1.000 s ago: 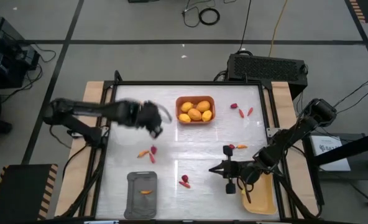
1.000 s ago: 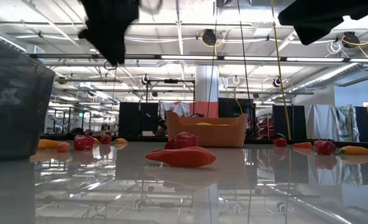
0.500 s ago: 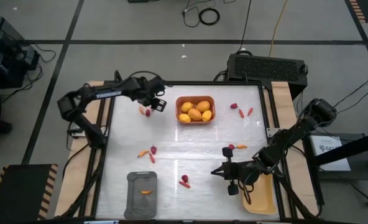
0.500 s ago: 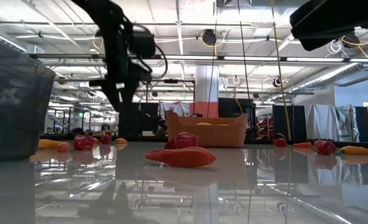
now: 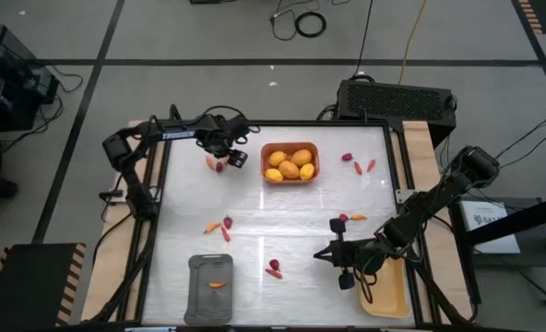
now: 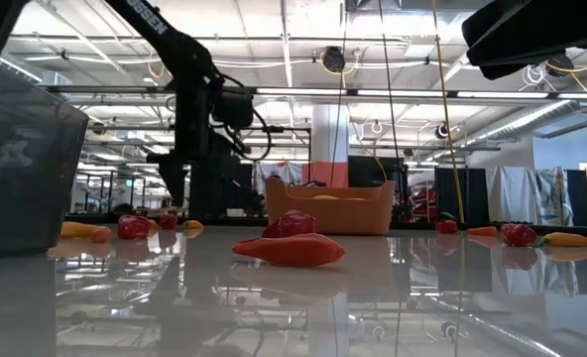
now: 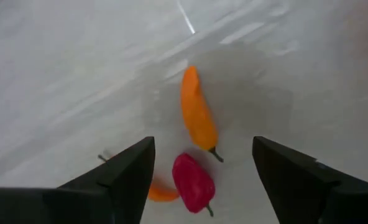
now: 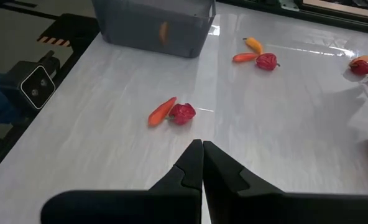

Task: Sort produce into baskets
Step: Put the yellow chili pepper into the black bin

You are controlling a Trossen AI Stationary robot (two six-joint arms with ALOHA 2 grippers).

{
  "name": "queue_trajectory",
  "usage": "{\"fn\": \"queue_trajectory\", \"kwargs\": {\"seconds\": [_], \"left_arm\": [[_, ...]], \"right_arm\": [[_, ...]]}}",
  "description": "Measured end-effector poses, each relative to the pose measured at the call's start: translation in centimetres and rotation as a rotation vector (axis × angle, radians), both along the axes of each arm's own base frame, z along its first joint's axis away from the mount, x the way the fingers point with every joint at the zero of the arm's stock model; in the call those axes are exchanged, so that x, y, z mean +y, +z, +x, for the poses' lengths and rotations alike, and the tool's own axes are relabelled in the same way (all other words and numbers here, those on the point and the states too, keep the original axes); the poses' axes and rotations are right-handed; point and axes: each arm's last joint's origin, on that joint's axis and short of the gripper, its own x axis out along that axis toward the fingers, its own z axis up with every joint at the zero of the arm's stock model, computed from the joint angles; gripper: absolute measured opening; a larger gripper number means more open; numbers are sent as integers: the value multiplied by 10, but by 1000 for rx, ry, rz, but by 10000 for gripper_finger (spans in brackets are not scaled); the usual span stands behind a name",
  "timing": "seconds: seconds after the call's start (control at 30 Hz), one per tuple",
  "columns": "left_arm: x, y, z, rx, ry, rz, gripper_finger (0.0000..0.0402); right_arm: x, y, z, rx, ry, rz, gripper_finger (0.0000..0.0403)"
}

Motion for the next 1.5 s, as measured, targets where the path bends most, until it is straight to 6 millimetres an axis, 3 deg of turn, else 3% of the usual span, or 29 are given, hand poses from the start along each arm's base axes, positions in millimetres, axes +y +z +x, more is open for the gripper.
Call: {"fn": "queue_trajectory", "kwargs": {"seconds": [0.3,0.6,1.13,1.5], "left_arm": [[4,-25,5,80,-24,-9,279],[6,-23,8,63,-51,8,273],[5,-23,7,80,-97,-3,141],[4,-23,5,95,-121,-25,86]], "right_arm": [[0,0,0,0,-1,0,0],[0,0,0,-2,-1,1,0],[0,0,0,-4,-9,18,0],[0,0,0,-4,-11,20,0]]}}
